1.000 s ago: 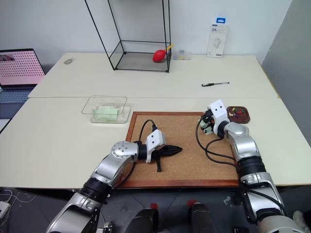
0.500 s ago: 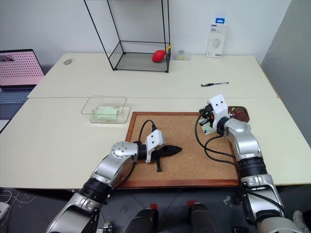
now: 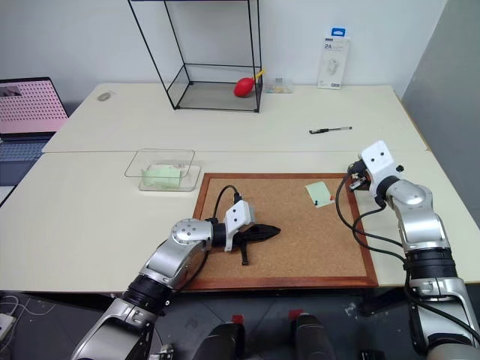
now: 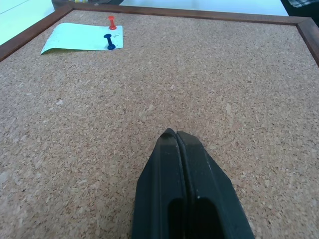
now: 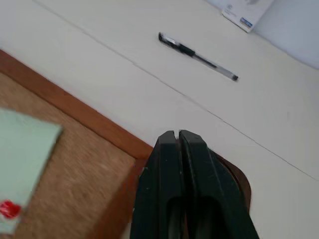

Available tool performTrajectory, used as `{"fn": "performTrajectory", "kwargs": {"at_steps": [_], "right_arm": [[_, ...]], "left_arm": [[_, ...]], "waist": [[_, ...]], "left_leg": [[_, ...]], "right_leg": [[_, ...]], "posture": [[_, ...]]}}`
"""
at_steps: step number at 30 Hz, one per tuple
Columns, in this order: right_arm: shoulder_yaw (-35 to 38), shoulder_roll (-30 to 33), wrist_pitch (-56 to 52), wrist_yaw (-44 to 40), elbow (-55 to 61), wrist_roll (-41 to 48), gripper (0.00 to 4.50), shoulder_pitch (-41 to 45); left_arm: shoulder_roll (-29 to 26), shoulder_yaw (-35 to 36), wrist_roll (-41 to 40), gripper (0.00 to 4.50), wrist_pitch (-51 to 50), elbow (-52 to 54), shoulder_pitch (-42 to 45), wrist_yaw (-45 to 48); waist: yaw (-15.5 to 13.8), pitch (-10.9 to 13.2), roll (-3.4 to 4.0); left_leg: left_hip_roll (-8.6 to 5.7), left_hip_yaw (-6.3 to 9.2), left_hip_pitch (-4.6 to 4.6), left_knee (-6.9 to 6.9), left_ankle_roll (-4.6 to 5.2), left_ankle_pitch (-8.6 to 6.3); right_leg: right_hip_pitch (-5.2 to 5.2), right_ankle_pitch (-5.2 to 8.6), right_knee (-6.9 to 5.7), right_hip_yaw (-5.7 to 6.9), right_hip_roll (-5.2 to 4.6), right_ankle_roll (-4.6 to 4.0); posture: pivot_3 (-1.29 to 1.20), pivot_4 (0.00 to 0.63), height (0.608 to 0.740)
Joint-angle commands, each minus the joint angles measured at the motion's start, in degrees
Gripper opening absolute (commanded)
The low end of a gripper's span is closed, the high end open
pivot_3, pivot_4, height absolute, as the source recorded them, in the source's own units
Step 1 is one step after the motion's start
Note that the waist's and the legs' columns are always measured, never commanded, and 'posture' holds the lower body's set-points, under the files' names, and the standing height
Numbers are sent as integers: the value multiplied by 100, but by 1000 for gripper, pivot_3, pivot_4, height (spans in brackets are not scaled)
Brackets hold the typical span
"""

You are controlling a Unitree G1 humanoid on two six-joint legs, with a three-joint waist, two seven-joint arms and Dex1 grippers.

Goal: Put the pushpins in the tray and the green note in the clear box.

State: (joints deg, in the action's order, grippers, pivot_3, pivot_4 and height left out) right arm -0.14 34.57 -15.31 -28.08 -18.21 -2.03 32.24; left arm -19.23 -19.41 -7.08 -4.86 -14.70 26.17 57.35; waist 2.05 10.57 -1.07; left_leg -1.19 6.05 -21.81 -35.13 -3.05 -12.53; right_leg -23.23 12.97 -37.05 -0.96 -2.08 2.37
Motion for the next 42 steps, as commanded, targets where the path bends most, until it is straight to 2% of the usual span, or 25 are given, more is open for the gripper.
{"fn": "performTrajectory", "kwargs": {"at_steps": [1,8,9,18,22,26,30,33,36,42], "right_arm": [[-40,33,580,357,-538,-323,13,195],[-94,-24,1043,658,-1503,-542,13,575],[-91,-22,1083,689,-1608,-559,366,621],[-52,-48,1224,674,-1904,-574,2160,716],[133,33,1287,689,-1582,-442,2984,642],[460,126,1063,379,-870,-8,2984,439],[754,223,336,-459,366,798,2984,-207],[802,212,-57,-787,1024,1154,2984,-729],[766,2,-422,-841,1539,1425,2984,-1238],[492,-429,-575,-656,1757,1368,2984,-1527]], "left_arm": [[-13,-144,213,0,-6,-228,-54,51],[8,-113,244,0,13,-226,-60,37],[-5,-102,245,0,13,-213,-76,34],[-38,-73,252,0,45,-230,-114,33],[-32,-74,256,0,58,-253,-93,39],[-44,-64,253,0,62,-245,-95,41],[-50,-63,251,0,62,-251,-93,47],[-50,-54,242,0,66,-281,-66,65],[-45,-70,249,0,77,-301,-64,82],[-50,-75,260,0,92,-349,-17,117]], "waist": [[-10,0,0],[-14,0,1],[-15,0,1],[-13,-1,1],[-13,-1,2],[-15,-1,2],[-20,-1,3],[-15,-2,3],[-5,-2,4],[-1,-8,13]], "left_leg": [[-1,0,-1,0,0,0],[-2,1,-1,0,0,0],[-2,1,-1,0,0,0],[-3,1,-1,0,0,0],[-2,1,-1,0,0,0],[-3,2,-2,0,0,0],[-1,7,-4,1,0,0],[-1,6,-3,1,1,0],[0,7,-1,0,1,0],[1,3,3,-2,1,1]], "right_leg": [[1,0,1,0,0,0],[1,0,2,-1,-1,0],[2,0,2,0,-1,0],[3,0,2,-1,-1,0],[3,0,2,-2,-1,0],[2,0,2,-1,-1,0],[3,0,4,2,-1,0],[5,0,4,3,0,0],[6,0,3,3,0,1],[6,-1,1,0,1,3]], "posture": [[0,150,740],[0,150,740],[0,150,740],[0,150,740],[0,150,740],[0,150,740],[0,150,740],[0,150,740],[0,150,740],[0,150,740]]}}
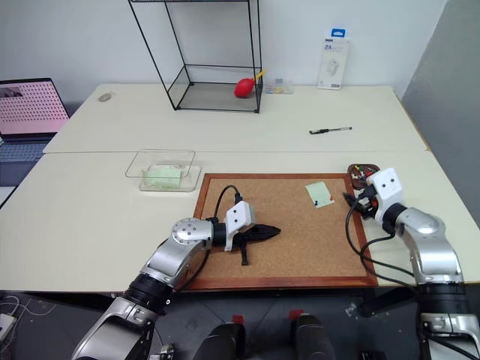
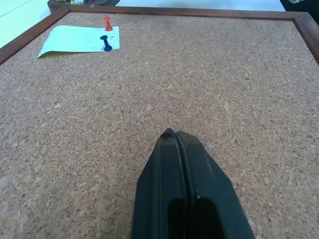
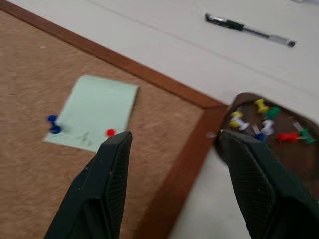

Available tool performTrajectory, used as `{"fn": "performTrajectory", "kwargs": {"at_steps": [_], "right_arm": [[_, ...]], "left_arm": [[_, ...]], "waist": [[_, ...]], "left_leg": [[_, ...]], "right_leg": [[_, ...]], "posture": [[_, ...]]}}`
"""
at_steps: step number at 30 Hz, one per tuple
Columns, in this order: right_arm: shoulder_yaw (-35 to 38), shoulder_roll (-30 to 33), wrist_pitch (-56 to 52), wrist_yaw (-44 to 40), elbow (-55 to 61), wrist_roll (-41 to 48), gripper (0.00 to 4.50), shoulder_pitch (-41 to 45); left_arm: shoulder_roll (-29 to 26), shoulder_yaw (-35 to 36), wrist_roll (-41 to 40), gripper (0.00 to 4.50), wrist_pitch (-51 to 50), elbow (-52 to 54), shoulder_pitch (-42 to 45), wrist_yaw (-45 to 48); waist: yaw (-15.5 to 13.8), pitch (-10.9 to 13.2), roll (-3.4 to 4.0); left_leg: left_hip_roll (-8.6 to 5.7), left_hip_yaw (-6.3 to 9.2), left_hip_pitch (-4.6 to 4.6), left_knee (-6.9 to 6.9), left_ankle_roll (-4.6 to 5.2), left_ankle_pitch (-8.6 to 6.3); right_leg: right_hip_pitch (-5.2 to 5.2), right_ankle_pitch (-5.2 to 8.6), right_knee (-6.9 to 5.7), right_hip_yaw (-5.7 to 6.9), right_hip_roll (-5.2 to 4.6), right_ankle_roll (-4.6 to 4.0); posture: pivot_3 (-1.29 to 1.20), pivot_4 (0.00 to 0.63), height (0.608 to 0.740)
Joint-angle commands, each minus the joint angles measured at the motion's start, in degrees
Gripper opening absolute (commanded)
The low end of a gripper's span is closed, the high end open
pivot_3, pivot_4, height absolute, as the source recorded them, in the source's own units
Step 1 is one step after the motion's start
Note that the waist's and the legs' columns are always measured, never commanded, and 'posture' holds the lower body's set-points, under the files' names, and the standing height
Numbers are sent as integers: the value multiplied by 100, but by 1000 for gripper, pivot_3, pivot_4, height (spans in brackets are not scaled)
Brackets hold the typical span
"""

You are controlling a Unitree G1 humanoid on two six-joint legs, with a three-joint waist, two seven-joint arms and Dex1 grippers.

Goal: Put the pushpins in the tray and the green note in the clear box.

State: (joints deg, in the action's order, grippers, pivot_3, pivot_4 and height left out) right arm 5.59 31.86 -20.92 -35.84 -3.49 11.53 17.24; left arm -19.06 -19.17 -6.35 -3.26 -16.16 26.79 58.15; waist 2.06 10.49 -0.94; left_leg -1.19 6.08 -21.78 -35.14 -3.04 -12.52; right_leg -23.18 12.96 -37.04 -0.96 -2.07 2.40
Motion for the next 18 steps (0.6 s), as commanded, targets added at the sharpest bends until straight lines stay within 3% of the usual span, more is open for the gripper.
{"fn": "performTrajectory", "kwargs": {"at_steps": [1,6,12,18], "right_arm": [[-123,-216,11,154,234,-28,2984,-5],[-236,-389,81,270,-20,-131,2984,169],[-270,-446,195,288,-316,-207,1982,312],[-226,-423,185,215,-304,-163,659,302]], "left_arm": [[-68,-100,190,0,-68,-208,-71,40],[-71,-102,192,0,-71,-218,-45,38],[-69,-93,189,0,-79,-215,-34,19],[-87,-74,191,0,-62,-241,-34,9]], "waist": [[-3,0,-1],[-13,0,-1],[-13,0,-1],[-13,0,-1]], "left_leg": [[1,1,0,0,0,0],[-1,2,-2,0,0,0],[0,2,-2,0,0,0],[0,2,-2,0,0,0]], "right_leg": [[0,0,0,1,1,0],[0,0,2,2,0,0],[0,0,2,3,0,0],[0,0,2,2,0,0]], "posture": [[0,150,740],[0,150,740],[0,150,740],[0,150,740]]}}
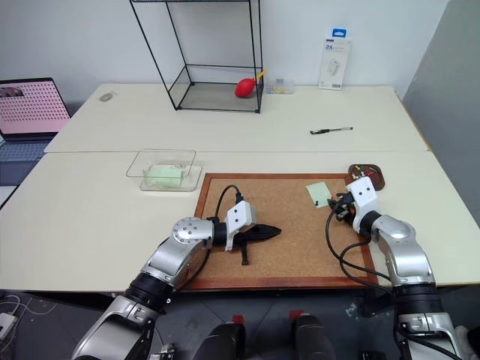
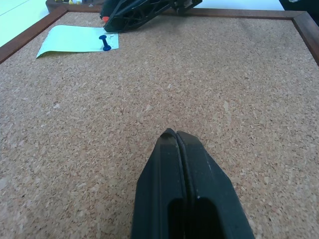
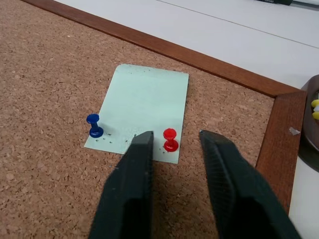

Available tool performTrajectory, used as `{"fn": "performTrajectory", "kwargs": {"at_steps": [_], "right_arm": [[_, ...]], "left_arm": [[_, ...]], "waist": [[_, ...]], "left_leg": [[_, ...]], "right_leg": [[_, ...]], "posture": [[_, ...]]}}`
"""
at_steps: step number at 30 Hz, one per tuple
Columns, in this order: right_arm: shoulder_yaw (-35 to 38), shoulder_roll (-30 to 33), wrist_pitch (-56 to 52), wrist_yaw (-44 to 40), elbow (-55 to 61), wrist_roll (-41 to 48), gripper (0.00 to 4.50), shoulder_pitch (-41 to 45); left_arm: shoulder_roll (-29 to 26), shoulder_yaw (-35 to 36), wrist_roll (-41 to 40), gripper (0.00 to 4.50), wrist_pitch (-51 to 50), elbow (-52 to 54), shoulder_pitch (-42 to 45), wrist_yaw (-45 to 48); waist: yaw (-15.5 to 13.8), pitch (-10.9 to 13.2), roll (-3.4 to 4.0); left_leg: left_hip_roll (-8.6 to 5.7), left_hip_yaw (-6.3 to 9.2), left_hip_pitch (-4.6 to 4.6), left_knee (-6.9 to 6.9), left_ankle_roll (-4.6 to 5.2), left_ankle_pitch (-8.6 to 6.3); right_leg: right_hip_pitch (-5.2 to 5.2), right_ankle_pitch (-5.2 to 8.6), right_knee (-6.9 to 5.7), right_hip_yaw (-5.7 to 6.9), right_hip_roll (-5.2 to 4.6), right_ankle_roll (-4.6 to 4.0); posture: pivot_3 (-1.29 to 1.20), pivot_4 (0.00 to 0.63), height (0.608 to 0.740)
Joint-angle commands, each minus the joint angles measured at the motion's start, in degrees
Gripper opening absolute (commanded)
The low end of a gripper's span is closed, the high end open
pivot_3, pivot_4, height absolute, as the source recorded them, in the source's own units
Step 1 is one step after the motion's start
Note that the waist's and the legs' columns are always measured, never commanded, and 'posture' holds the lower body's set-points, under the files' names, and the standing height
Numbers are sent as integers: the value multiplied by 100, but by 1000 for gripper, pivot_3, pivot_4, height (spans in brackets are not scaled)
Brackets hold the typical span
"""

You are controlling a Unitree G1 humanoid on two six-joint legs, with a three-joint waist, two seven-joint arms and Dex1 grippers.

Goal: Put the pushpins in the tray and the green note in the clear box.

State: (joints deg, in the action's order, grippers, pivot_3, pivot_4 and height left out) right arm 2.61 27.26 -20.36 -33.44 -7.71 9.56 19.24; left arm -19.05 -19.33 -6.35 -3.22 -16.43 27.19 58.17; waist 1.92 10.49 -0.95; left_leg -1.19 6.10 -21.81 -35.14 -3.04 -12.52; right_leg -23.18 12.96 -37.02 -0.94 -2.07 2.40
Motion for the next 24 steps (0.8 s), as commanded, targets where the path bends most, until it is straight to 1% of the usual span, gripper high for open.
{"fn": "performTrajectory", "kwargs": {"at_steps": [1,3,4,9,15,24], "right_arm": [[82,41,119,-36,146,47,449,91],[101,44,104,-50,207,69,114,73],[106,44,97,-55,230,80,35,67],[151,37,104,-108,386,184,35,38],[437,-98,247,-23,620,465,35,50],[675,-94,54,113,829,718,35,60]], "left_arm": [[-85,-55,191,0,-66,-221,-70,2],[-83,-53,190,0,-61,-228,-70,-2],[-83,-53,190,0,-58,-232,-71,-2],[-78,-58,198,0,-47,-260,-67,-7],[-78,-100,233,0,-83,-260,-67,-6],[-101,-159,354,0,-153,-308,-53,-90]], "waist": [[0,0,0],[0,0,0],[0,0,0],[0,0,0],[1,0,0],[-4,0,0]], "left_leg": [[0,0,0,0,0,0],[0,0,0,0,0,0],[0,0,0,0,0,0],[0,0,0,0,0,0],[0,0,-1,0,0,0],[-1,1,0,0,0,0]], "right_leg": [[0,0,0,0,0,0],[0,0,0,0,0,0],[0,0,0,0,0,0],[0,0,0,0,0,0],[0,0,0,0,0,0],[0,0,0,0,0,1]], "posture": [[0,150,740],[0,150,740],[0,150,740],[0,150,740],[0,150,740],[0,150,740]]}}
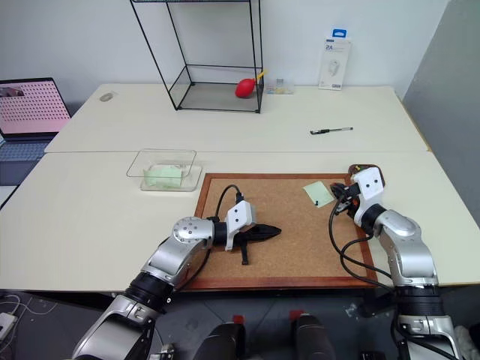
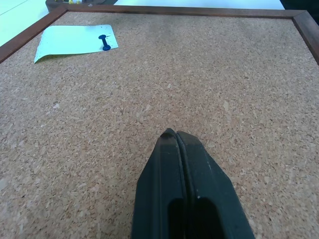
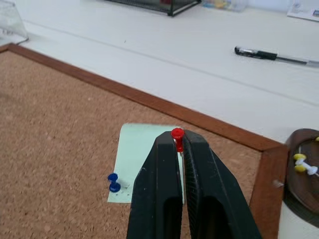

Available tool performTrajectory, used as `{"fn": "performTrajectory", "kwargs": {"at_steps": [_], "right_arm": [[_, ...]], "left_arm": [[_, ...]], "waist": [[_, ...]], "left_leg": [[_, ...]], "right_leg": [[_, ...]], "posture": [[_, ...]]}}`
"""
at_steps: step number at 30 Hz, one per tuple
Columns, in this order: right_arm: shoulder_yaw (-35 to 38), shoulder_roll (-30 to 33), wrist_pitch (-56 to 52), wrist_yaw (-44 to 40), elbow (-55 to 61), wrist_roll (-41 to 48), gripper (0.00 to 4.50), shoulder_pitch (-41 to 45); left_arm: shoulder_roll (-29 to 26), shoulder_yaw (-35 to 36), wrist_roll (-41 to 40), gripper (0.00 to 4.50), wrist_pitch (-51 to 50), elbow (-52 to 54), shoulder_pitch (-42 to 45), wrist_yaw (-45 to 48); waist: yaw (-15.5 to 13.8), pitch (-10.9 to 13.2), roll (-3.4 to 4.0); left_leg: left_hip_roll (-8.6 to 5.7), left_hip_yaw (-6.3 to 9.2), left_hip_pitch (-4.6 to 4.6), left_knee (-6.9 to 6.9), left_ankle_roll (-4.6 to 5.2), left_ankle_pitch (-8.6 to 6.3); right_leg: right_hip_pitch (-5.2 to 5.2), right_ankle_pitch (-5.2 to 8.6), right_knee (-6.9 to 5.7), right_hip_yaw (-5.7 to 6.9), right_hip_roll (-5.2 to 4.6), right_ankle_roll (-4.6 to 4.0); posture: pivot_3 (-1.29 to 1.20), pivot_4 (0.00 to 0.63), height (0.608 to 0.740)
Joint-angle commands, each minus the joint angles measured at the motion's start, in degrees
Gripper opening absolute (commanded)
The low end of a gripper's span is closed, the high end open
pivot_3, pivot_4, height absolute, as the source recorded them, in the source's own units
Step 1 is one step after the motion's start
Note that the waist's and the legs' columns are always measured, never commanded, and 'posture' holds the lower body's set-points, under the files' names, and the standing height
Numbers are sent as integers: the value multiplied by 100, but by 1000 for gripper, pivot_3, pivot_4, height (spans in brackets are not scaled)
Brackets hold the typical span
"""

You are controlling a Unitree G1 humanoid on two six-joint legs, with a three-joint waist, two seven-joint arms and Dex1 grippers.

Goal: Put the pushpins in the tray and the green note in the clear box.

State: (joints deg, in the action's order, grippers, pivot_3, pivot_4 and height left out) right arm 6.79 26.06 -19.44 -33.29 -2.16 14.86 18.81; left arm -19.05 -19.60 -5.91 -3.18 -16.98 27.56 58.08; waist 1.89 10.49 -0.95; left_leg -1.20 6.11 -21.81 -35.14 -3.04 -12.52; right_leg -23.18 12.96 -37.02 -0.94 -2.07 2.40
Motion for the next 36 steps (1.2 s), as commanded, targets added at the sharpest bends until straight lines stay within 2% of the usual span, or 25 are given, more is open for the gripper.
{"fn": "performTrajectory", "kwargs": {"at_steps": [1,6,12,20,22,23,24,28,32,34,36], "right_arm": [[261,40,-38,97,259,183,35,120],[175,255,222,448,-401,-361,35,510],[-91,584,679,1024,-1833,-1234,35,1142],[-399,643,1232,1386,-3269,-1844,35,1808],[-414,640,1335,1463,-3467,-1916,565,1878],[-408,641,1379,1495,-3549,-1938,619,1912],[-402,642,1410,1515,-3601,-1948,913,1934],[-376,675,1472,1532,-3650,-1956,1623,1977],[-223,702,1428,1556,-3372,-1858,2328,1941],[-96,704,1339,1456,-3001,-1702,2827,1831],[0,697,1252,1326,-2674,-1545,2910,1723]], "left_arm": [[-101,-132,315,0,-158,-255,-89,-79],[-113,-134,322,0,-170,-234,-105,-64],[-123,-147,330,0,-179,-191,-130,-67],[-160,-134,344,0,-197,-133,-146,-84],[-168,-134,345,0,-199,-123,-152,-86],[-172,-133,346,0,-198,-119,-156,-88],[-174,-133,346,0,-197,-117,-158,-88],[-179,-131,352,0,-180,-132,-160,-91],[-186,-133,358,0,-170,-136,-159,-89],[-187,-134,362,0,-159,-137,-167,-94],[-188,-131,363,0,-154,-140,-169,-98]], "waist": [[-2,0,0],[1,0,0],[-2,-1,0],[13,-1,1],[11,-1,1],[11,-1,1],[11,-1,1],[14,-2,1],[15,-2,1],[16,-1,1],[17,-1,2]], "left_leg": [[0,0,0,0,0,0],[0,-2,1,0,0,0],[0,-2,1,0,2,1],[-1,-7,2,1,2,1],[-1,-4,1,1,2,2],[-1,-4,1,1,2,2],[-1,-4,1,1,2,2],[-1,-5,1,1,2,1],[-1,-5,1,1,2,1],[-1,-5,1,1,3,2],[-1,-5,1,1,2,1]], "right_leg": [[0,0,0,0,0,0],[0,0,0,-2,0,0],[0,0,1,0,0,0],[0,-1,0,-5,-1,0],[0,-1,0,-3,0,0],[0,-1,0,-3,0,0],[0,-1,0,-4,0,0],[0,-1,0,-4,-1,0],[0,-1,0,-5,0,0],[0,-1,-1,-5,0,0],[0,-1,-1,-4,0,0]], "posture": [[0,150,740],[0,150,740],[0,150,740],[0,150,740],[0,150,740],[0,150,740],[0,150,740],[0,150,740],[0,150,740],[0,150,740],[0,150,740]]}}
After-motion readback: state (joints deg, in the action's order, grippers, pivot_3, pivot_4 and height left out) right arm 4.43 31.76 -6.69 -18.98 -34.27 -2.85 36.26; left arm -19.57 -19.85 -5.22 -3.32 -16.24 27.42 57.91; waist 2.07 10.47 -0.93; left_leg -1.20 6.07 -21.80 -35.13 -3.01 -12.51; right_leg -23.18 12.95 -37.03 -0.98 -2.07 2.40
